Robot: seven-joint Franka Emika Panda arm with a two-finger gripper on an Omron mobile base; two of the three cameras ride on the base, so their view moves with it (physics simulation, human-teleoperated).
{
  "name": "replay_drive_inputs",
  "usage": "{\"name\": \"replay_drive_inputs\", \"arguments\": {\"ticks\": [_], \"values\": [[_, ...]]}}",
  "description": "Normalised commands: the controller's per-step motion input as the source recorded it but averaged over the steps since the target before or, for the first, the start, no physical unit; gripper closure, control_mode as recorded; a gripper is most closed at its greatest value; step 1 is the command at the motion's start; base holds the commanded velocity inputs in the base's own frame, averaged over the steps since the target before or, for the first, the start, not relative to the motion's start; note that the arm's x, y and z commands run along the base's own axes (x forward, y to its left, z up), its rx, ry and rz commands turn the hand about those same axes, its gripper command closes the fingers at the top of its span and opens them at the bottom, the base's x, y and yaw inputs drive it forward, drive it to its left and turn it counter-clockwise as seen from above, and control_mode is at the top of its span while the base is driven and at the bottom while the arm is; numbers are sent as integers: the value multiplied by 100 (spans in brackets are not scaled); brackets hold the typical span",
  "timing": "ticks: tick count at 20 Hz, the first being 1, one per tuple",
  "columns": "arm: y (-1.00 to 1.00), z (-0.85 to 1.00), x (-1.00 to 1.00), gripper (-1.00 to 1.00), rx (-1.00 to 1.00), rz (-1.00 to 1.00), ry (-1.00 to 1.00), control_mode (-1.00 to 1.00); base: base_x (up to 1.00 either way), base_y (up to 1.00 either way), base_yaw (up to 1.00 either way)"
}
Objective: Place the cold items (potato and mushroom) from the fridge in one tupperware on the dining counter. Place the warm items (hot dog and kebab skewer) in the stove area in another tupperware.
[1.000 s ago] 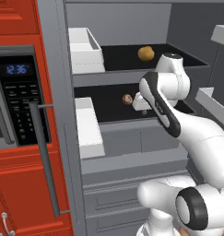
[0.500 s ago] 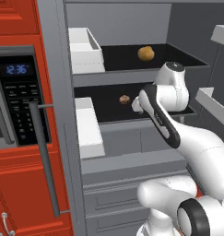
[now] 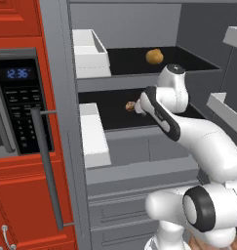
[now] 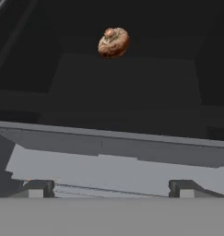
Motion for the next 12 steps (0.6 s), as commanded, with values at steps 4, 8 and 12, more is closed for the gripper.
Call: {"name": "replay_drive_inputs", "arguments": {"ticks": [4, 8, 12], "values": [[0, -14, 0, -100, -7, 0, -12, -100, 0, 0, 0], [5, 0, 16, -100, -3, -3, -5, -100, 0, 0, 0], [25, 0, 27, -100, 0, -9, -9, -100, 0, 0, 0]]}}
